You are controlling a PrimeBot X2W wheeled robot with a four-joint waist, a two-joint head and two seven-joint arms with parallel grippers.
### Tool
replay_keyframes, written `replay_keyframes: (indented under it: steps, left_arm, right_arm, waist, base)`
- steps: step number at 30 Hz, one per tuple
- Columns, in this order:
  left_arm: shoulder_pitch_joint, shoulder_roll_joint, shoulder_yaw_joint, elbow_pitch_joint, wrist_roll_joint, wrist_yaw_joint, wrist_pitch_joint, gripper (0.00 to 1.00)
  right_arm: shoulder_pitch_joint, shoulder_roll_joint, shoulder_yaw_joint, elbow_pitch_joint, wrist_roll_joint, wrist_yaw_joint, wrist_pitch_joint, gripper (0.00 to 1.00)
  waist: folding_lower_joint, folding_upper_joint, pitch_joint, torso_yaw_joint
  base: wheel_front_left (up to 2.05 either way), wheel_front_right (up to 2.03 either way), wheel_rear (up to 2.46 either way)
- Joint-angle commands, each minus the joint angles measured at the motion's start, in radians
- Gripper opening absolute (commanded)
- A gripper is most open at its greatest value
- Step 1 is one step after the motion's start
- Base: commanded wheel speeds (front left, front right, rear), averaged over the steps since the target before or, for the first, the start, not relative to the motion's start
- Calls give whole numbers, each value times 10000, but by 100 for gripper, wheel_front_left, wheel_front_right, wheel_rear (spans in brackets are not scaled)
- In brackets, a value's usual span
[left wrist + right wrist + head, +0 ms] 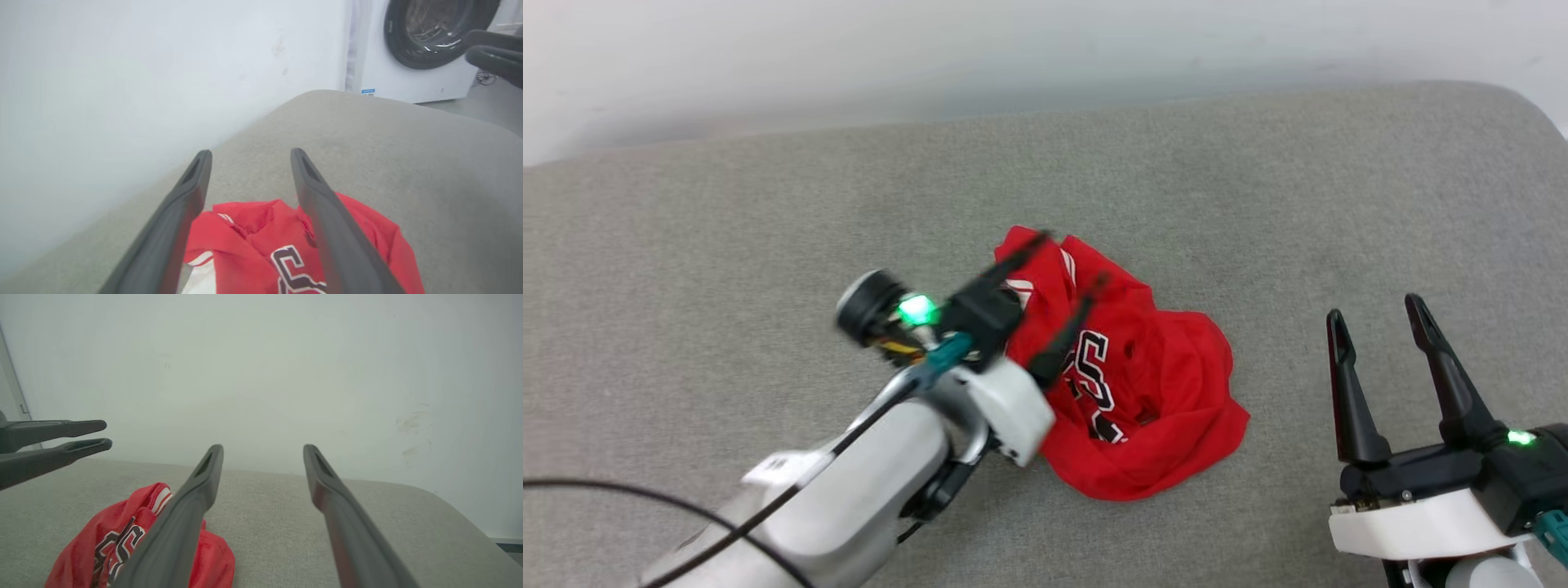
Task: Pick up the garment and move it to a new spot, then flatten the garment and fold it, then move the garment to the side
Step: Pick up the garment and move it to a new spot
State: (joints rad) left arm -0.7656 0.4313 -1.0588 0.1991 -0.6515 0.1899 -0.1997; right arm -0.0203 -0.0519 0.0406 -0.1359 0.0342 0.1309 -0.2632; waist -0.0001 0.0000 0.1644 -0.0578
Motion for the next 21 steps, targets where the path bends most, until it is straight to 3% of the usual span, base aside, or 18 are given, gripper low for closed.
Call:
replay_keyframes:
  steps: [1,7,10,16,21]
  left_arm:
    - [287,100,141,33,99,260,-171,100]
    - [1824,530,1719,-553,538,1860,-662,100]
    - [2957,637,2817,-1213,1053,2311,-662,100]
    - [5161,254,5024,-2044,1993,2865,-665,100]
    - [6453,-393,6241,-2431,2843,2616,-659,100]
  right_arm:
    - [86,28,-40,41,50,-3,-24,100]
    - [324,28,-282,355,306,-3,-24,100]
    - [436,28,-390,515,462,-3,-24,100]
    - [623,28,-475,714,713,-3,-24,100]
    - [715,28,-540,873,939,-3,-24,100]
  waist:
    - [1,0,-127,110]
    - [1,0,-388,331]
    - [1,0,-467,437]
    - [1,0,-647,626]
    - [1,0,-779,792]
  base:
    - [0,0,0]
    - [0,0,0]
    - [0,0,0]
    - [0,0,0]
    - [0,0,0]
